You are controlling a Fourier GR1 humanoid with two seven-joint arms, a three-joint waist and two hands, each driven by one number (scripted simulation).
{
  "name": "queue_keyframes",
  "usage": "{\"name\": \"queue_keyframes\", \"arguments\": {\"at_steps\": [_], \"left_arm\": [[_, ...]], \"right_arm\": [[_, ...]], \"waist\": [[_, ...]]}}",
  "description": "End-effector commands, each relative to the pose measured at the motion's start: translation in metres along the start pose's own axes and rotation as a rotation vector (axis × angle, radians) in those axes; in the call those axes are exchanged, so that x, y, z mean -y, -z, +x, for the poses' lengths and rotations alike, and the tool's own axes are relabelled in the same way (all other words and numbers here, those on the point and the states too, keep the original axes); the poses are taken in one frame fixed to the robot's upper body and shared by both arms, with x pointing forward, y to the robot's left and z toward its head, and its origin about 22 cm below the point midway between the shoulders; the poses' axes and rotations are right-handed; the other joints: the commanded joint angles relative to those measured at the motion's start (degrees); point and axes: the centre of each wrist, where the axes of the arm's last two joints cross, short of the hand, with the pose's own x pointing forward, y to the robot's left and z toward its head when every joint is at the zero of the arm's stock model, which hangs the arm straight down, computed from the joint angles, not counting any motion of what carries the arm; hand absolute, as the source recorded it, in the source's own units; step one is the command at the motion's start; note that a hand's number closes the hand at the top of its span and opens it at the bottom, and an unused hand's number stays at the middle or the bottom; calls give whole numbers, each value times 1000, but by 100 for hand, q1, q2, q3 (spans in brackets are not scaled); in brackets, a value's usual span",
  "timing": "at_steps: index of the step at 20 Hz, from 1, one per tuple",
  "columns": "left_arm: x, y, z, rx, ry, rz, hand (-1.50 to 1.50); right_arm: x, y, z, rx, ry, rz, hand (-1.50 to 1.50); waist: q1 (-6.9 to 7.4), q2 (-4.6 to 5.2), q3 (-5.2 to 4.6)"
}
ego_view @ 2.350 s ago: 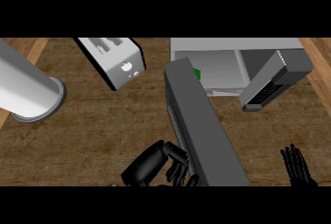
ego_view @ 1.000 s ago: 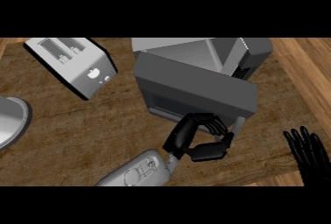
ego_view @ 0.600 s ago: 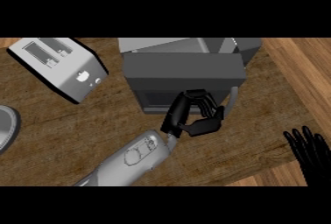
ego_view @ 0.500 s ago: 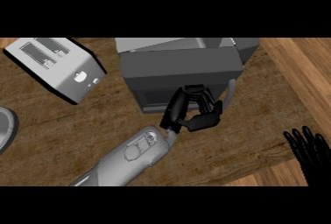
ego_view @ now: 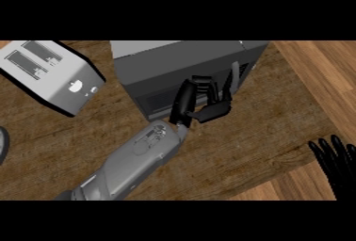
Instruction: Pick up the milk, place it into the microwave and close the microwave
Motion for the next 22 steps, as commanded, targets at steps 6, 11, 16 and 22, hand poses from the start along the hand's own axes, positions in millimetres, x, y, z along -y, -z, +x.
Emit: {"name": "queue_keyframes", "arguments": {"at_steps": [6, 11, 16, 22], "left_arm": [[-6, 19, 8, 54, -19, 48, 150], [-7, 19, 5, 68, -23, 57, 150], [-8, 20, 3, 69, -24, 76, 150], [-8, 20, 3, 92, -26, 95, 150]], "right_arm": [[1, 7, 16, 27, 35, 71, -150], [3, 8, 22, 30, 51, 85, -150], [2, 15, 34, 54, 37, 101, -150], [3, 12, 37, 43, 52, 95, -150]], "waist": [[-194, 88, 7], [-159, 98, 21], [-290, 85, 14], [-291, 112, 30]]}}
